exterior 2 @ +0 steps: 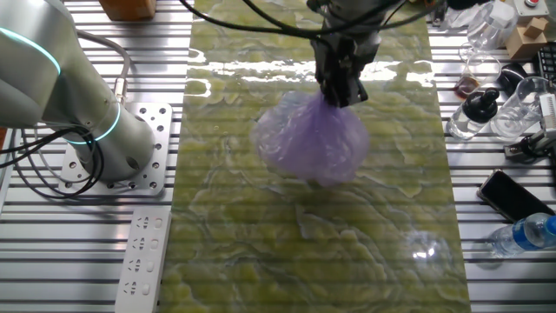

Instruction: Pick up a bag of things

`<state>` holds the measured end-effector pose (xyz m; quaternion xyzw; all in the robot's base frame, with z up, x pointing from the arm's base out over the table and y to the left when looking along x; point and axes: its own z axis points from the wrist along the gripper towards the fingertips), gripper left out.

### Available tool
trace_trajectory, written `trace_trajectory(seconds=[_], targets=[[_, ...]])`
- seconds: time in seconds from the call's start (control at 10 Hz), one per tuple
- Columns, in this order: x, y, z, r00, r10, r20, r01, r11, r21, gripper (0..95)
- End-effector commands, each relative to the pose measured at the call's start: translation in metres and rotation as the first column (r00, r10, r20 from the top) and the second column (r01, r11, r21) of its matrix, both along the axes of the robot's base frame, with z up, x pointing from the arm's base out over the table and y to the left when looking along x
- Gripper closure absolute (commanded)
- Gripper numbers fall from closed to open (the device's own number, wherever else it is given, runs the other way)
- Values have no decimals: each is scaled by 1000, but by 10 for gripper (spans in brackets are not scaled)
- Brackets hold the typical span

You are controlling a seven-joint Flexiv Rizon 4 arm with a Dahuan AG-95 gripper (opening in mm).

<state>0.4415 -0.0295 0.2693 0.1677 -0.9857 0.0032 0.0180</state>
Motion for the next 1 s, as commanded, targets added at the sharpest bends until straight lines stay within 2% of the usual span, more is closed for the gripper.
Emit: trace_trajectory(seconds=[0.1,0.3,0.7,1.0], targets=[[0,2,6,1000,3,12,-3,1000,-3,950],[1,4,13,1000,5,17,-5,1000,-5,950],[15,6,44,1000,18,21,-18,1000,-6,950],[16,7,53,999,20,29,-20,1000,-6,950]])
